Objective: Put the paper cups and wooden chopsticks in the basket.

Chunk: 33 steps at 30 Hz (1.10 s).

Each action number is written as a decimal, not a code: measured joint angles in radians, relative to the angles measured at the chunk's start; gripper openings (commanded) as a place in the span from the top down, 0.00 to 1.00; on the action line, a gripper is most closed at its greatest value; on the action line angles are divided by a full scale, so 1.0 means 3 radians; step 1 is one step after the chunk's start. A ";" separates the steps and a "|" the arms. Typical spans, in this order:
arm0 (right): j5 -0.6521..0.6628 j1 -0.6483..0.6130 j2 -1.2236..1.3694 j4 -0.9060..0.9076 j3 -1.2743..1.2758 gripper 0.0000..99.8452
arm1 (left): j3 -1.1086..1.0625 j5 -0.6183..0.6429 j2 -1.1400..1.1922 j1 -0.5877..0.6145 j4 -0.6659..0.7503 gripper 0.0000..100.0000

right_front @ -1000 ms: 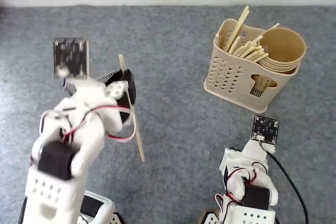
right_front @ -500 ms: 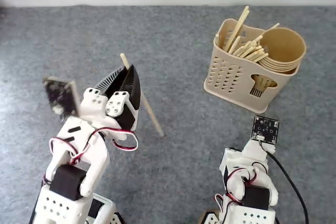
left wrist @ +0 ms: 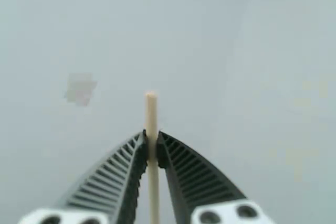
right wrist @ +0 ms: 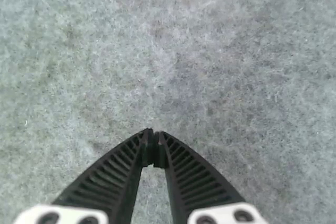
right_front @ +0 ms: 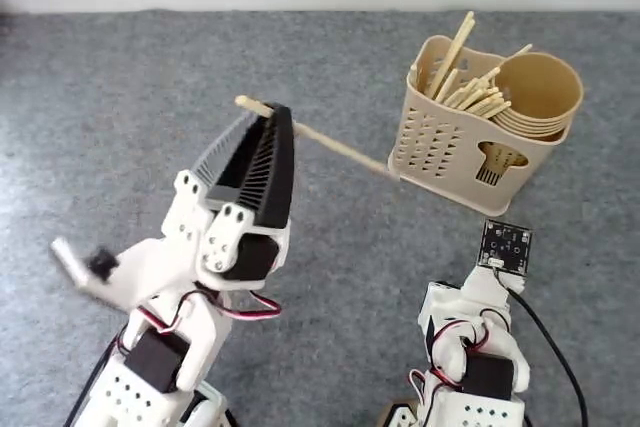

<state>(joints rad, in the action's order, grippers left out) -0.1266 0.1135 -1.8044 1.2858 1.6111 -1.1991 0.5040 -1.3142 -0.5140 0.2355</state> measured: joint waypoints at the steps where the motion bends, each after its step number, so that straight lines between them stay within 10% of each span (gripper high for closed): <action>1: 0.0000 0.0000 0.0000 0.0000 0.0000 0.99 | 0.0026 0.0000 0.0102 0.0000 0.0087 0.99; 33: 0.0000 0.0000 0.0000 0.0000 0.0000 0.99 | 0.1504 0.0020 0.2772 0.0036 0.0639 0.99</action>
<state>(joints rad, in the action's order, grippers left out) -0.1266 0.1135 -1.8044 1.2858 1.6111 -0.7480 0.5102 -0.4826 -0.5033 0.4273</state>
